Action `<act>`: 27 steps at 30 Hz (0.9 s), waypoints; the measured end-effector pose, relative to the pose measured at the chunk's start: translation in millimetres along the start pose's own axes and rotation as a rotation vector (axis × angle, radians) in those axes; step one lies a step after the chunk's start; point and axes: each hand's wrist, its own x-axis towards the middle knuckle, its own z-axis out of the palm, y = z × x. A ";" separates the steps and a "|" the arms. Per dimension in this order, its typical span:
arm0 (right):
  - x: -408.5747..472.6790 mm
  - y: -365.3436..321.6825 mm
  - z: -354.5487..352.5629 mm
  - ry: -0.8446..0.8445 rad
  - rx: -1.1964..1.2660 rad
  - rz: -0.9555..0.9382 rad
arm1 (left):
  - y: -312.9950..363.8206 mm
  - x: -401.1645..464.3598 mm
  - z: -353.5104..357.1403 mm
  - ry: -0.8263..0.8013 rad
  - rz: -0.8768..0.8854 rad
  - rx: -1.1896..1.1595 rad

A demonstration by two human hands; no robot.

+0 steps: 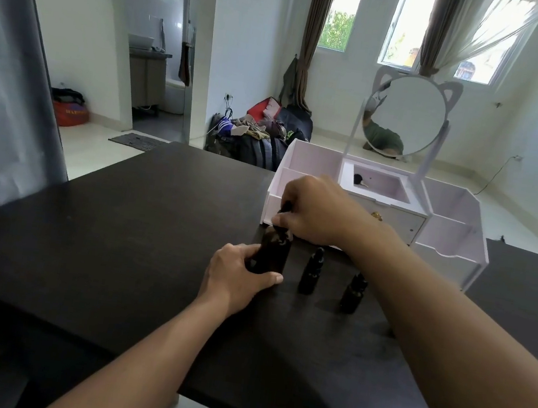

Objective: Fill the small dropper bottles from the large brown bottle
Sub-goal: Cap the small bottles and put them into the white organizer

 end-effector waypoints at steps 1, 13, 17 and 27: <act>0.1 0.0 0.3 0.010 -0.013 0.002 | 0.4 -0.4 -0.3 0.000 0.002 0.004; 2.3 -0.5 1.3 -0.020 0.033 -0.001 | -0.4 -0.2 -0.2 -0.001 0.016 -0.001; 1.7 -1.9 0.7 0.005 -0.030 0.023 | 0.0 -1.1 -0.1 -0.001 0.005 0.007; 2.3 -2.9 1.3 -0.026 0.041 -0.023 | 1.2 -1.7 -0.4 0.002 0.003 -0.006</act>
